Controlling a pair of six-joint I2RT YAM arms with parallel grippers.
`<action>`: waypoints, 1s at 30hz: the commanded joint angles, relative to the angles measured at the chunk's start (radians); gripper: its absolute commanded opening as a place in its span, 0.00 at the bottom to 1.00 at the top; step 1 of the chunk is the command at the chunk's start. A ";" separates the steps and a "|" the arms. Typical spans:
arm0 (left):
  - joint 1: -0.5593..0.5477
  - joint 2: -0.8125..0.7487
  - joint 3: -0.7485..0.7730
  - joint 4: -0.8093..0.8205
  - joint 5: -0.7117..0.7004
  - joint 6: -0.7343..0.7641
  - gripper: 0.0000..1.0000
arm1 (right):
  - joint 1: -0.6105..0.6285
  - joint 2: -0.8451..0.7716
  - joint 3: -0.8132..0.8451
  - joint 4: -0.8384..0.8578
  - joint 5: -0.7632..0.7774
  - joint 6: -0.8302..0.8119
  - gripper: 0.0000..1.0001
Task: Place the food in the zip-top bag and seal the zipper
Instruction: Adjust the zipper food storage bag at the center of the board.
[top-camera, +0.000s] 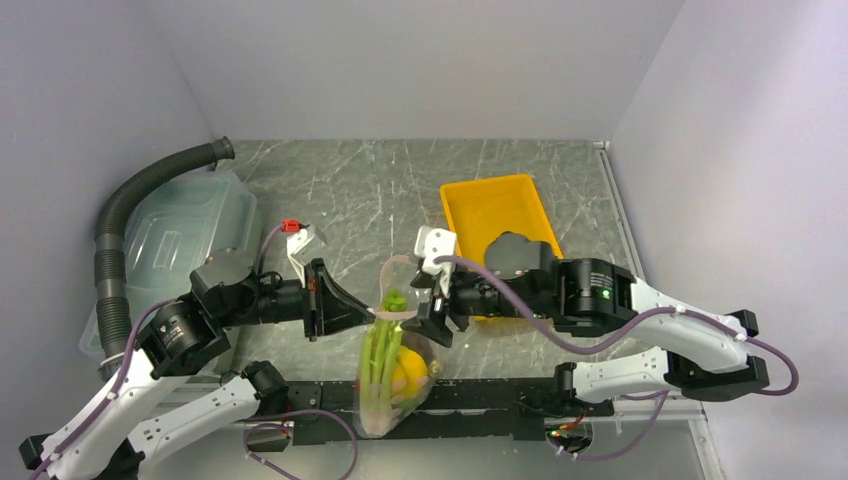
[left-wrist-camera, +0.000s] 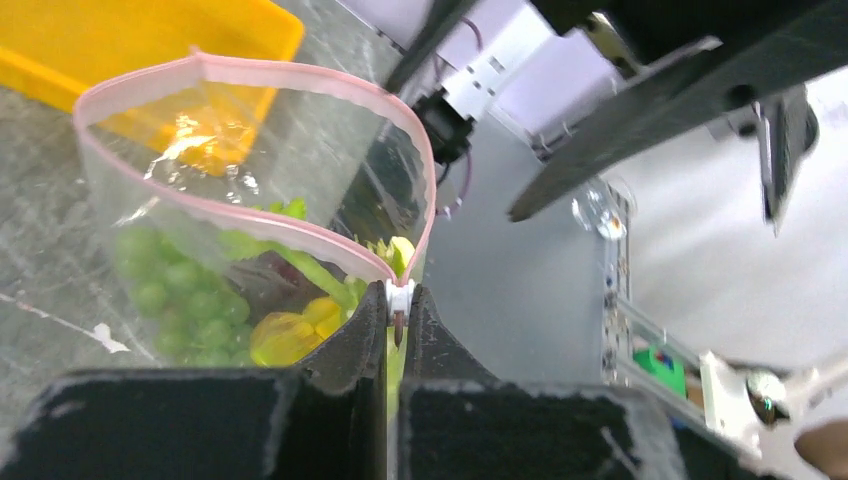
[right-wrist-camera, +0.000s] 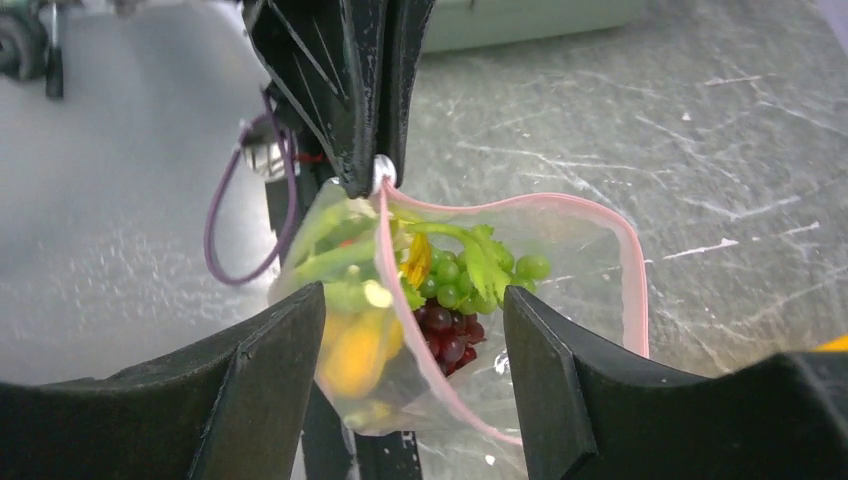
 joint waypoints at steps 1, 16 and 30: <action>-0.002 -0.016 0.036 0.130 -0.217 -0.143 0.00 | 0.008 -0.063 0.018 0.109 0.139 0.160 0.70; -0.003 0.129 0.248 0.173 -0.442 -0.206 0.00 | 0.072 0.068 0.210 0.072 0.279 0.357 0.71; -0.003 0.209 0.311 0.200 -0.557 -0.286 0.00 | 0.119 0.210 0.173 0.105 0.800 0.389 0.79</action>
